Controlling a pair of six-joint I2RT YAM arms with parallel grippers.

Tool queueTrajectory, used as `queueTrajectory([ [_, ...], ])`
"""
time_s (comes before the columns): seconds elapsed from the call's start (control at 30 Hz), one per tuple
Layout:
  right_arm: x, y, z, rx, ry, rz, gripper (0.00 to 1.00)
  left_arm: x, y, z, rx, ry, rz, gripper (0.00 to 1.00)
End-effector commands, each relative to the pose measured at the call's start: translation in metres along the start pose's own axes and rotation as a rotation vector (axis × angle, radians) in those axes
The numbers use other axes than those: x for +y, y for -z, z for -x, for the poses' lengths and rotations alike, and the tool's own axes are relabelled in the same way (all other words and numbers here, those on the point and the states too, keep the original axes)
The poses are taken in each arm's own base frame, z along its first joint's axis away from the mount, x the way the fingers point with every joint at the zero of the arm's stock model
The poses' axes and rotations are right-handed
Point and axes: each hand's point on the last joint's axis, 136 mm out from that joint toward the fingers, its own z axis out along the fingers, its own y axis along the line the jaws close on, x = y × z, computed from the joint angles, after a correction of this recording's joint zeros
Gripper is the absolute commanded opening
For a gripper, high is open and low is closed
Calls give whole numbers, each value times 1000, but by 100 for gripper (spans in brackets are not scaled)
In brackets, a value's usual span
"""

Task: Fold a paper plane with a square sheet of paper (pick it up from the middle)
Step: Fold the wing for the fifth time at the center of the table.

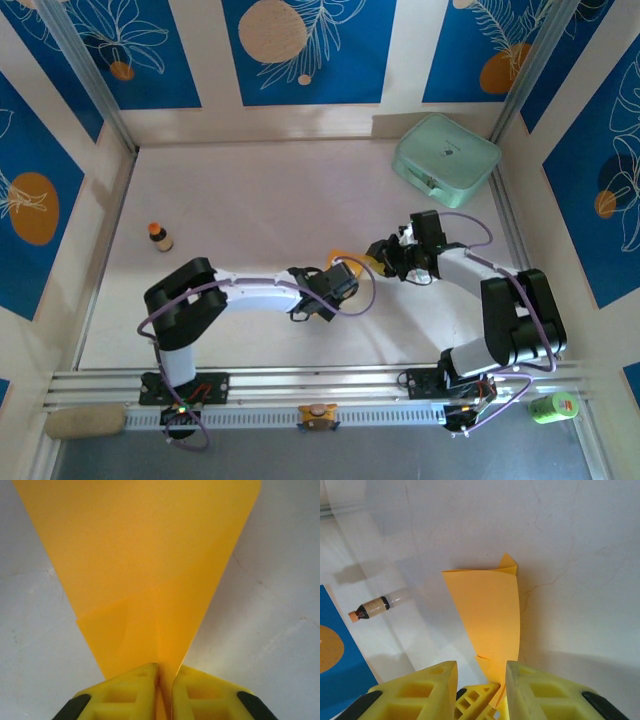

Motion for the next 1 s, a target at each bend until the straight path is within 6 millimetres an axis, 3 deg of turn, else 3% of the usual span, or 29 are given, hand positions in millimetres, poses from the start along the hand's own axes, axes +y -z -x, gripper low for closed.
queueTrajectory([
  [0.0,-14,5,-8,14,-18,-32,32,-7,4,2,-1,34,-79,17],
  [0.47,-17,4,-10,24,-21,-32,32,-13,1,2,23,67,-169,21],
  [0.97,-16,-9,-24,103,-14,-36,33,-13,0,1,27,87,-200,18],
])
